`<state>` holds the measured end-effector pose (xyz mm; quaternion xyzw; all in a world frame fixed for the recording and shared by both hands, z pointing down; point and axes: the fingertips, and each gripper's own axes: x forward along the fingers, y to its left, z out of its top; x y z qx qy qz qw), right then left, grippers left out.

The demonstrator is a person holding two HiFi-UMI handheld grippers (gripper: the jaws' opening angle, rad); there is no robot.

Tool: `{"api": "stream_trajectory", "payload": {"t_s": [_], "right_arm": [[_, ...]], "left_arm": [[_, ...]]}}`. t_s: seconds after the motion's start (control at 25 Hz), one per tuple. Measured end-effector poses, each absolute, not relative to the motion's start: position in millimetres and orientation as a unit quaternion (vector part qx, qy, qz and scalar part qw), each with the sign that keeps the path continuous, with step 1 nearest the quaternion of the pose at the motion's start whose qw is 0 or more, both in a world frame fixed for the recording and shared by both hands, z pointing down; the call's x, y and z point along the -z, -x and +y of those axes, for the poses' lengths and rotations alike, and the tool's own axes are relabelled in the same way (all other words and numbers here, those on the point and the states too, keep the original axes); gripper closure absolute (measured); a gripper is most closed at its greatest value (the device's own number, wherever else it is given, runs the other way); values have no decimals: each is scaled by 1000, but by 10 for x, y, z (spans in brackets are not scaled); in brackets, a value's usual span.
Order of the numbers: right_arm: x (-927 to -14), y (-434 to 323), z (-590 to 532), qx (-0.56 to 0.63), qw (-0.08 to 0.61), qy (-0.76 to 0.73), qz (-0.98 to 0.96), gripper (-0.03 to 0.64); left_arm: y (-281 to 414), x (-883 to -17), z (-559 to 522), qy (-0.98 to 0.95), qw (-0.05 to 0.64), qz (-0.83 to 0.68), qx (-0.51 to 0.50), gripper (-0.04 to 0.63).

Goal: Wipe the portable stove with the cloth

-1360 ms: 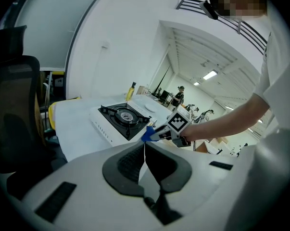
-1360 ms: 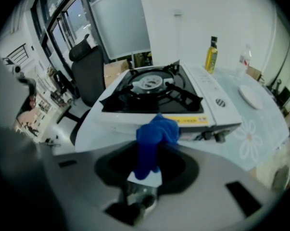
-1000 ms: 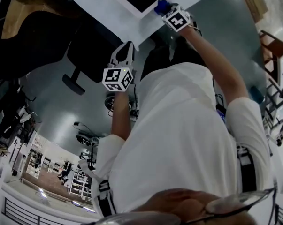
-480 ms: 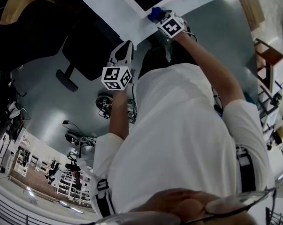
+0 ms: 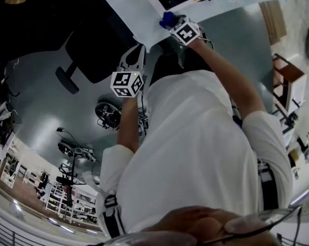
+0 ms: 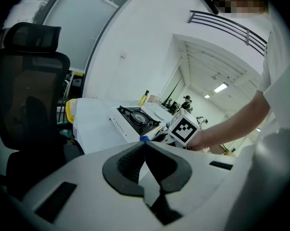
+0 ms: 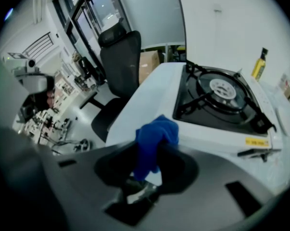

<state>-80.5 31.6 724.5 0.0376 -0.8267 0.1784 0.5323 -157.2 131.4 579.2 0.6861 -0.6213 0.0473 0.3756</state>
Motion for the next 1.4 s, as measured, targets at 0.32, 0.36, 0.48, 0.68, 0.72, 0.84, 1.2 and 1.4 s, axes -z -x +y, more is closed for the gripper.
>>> {"api": "stream_trajectory", "payload": {"t_s": [0.32,0.36,0.48,0.68,0.72,0.84,1.2,1.4], "right_arm": [[-7027,960,511,-141,532,0,-835,485],[-6978,999,536,-139,527,5,-838,485],[-6834,1119,570,-132,514,15,-848,485],[-6664,1226,567,-94,512,56,-852,485],[-6636,1233,570,-82,514,69,-851,485],[-6590,1257,535,-39,519,114,-846,485],[-6605,1255,461,43,542,216,-811,485],[-6675,1250,486,100,550,275,-782,485]], "left_arm": [[1699,-5659,1530,-667,363,-650,-25,558],[1706,-5654,1559,-663,363,-654,-23,558],[1702,-5657,1629,-652,368,-663,-16,558],[1654,-5642,1634,-634,375,-676,-3,558],[1651,-5635,1629,-631,376,-678,-2,558],[1656,-5643,1569,-619,376,-690,3,558],[1586,-5680,1314,-581,384,-717,30,558],[1589,-5742,1237,-556,389,-733,47,558]]}}
